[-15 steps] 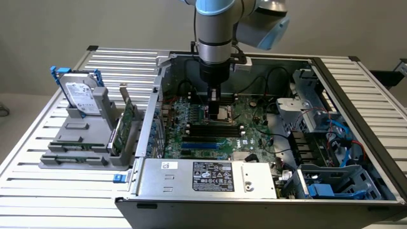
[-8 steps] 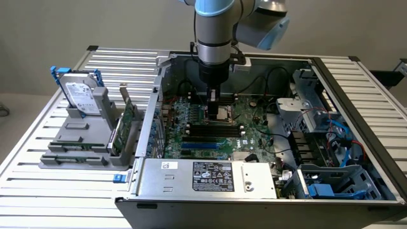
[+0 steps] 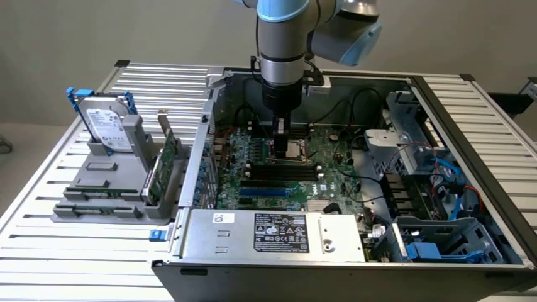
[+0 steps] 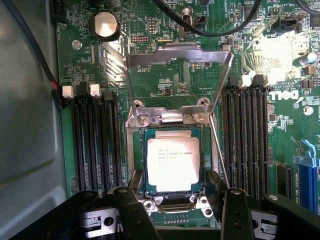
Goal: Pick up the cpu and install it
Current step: 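Place the cpu into insertion slot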
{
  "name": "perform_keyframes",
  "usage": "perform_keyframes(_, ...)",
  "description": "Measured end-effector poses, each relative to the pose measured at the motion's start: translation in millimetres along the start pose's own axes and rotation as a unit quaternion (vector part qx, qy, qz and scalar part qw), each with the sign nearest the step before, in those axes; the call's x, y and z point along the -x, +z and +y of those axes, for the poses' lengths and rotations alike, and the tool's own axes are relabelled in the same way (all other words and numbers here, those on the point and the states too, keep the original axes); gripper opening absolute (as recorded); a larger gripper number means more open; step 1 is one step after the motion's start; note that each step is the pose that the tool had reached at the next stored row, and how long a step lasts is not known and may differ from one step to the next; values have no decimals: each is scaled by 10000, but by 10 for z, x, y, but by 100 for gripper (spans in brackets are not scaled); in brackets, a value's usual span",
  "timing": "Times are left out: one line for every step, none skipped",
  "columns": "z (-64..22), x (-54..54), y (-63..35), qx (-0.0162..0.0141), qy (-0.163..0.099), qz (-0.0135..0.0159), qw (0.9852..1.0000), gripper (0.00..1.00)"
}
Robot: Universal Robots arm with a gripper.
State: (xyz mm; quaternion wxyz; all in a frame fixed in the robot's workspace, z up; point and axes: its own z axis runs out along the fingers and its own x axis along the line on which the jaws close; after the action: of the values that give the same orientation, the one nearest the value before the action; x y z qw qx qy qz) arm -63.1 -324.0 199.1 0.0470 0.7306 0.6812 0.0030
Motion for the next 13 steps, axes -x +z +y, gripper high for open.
perform_keyframes(0,0,0,0,-1,-3,10000,62)
perform_keyframes(0,0,0,1,-1,-7,10000,62)
perform_keyframes(0,0,1,1,-2,-12,10000,62)
perform_keyframes(0,0,1,2,-3,-18,10000,62)
perform_keyframes(0,0,0,2,-3,-23,10000,62)
perform_keyframes(0,0,0,2,-4,-29,10000,62)
perform_keyframes(0,0,0,2,-4,-34,10000,62)
perform_keyframes(0,0,0,3,-5,-38,10000,62)
perform_keyframes(0,0,0,3,-5,-42,10000,62)
perform_keyframes(0,0,0,4,-5,-45,10000,62)
perform_keyframes(0,0,0,4,-6,-49,10000,62)
perform_keyframes(0,0,0,4,-6,-53,10000,62)
perform_keyframes(0,0,0,5,-7,-57,10000,62)
